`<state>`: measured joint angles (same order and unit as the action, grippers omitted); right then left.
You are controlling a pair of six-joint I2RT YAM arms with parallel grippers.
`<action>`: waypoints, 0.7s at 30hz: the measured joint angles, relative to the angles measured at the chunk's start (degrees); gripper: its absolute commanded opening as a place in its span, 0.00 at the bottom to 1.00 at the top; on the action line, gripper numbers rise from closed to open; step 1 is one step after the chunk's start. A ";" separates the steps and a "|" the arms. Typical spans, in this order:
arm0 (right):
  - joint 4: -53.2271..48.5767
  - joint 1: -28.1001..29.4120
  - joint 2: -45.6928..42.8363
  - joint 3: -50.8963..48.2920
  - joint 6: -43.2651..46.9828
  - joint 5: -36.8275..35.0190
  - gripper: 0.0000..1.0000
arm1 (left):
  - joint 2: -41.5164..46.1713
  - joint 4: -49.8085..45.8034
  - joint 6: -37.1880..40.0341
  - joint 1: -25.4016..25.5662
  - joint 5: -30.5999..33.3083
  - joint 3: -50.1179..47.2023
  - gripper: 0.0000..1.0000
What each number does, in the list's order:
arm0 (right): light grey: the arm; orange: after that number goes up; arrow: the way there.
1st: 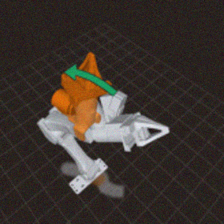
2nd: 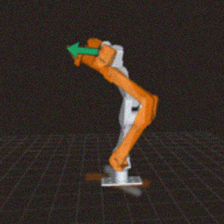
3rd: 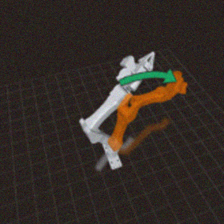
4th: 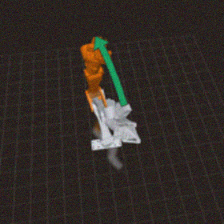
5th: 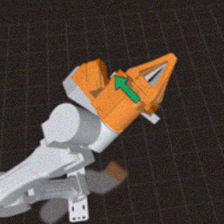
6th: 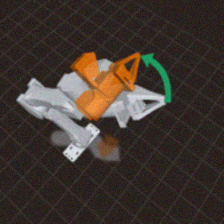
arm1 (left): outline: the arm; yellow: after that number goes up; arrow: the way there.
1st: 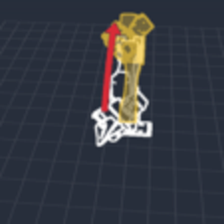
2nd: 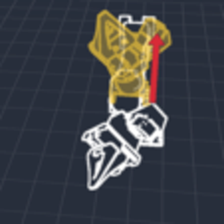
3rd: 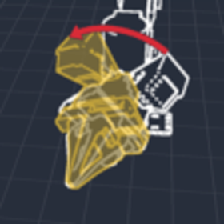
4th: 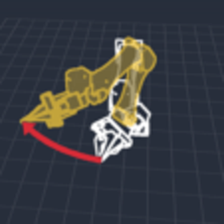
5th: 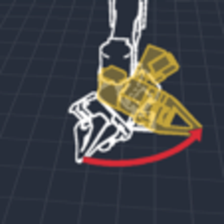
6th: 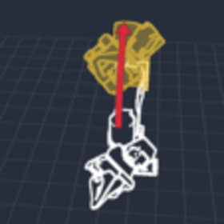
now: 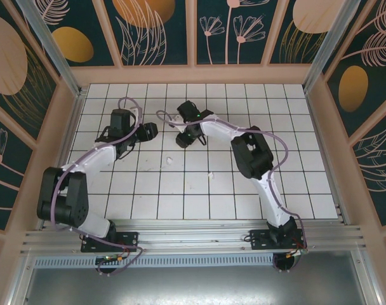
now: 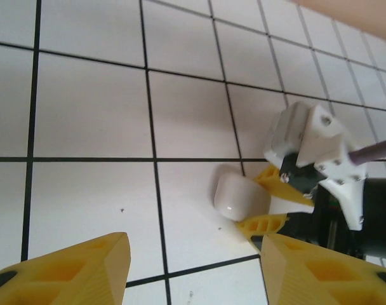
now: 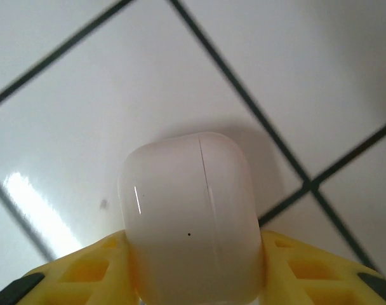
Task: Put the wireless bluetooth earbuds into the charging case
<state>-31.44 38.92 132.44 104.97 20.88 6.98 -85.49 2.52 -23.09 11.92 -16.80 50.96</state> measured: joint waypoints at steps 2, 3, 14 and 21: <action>1.92 0.13 -3.82 -5.38 -0.22 -0.04 0.30 | 2.95 0.70 -0.13 0.00 -0.92 -1.88 0.56; 3.10 0.28 -6.29 -8.39 -0.26 -0.09 0.29 | 4.68 0.90 -0.13 0.00 -1.44 -2.89 0.56; 13.53 6.62 -31.71 -25.35 0.85 -3.78 0.29 | 17.57 7.06 -1.49 -0.04 -20.22 -7.63 0.54; 14.99 12.76 -38.49 -27.17 4.50 -8.94 0.29 | 19.26 7.56 -0.68 -0.04 -32.28 -8.09 0.54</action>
<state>-16.45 51.68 93.95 77.80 25.39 -1.96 -66.24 10.09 -23.77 11.88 -49.08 42.87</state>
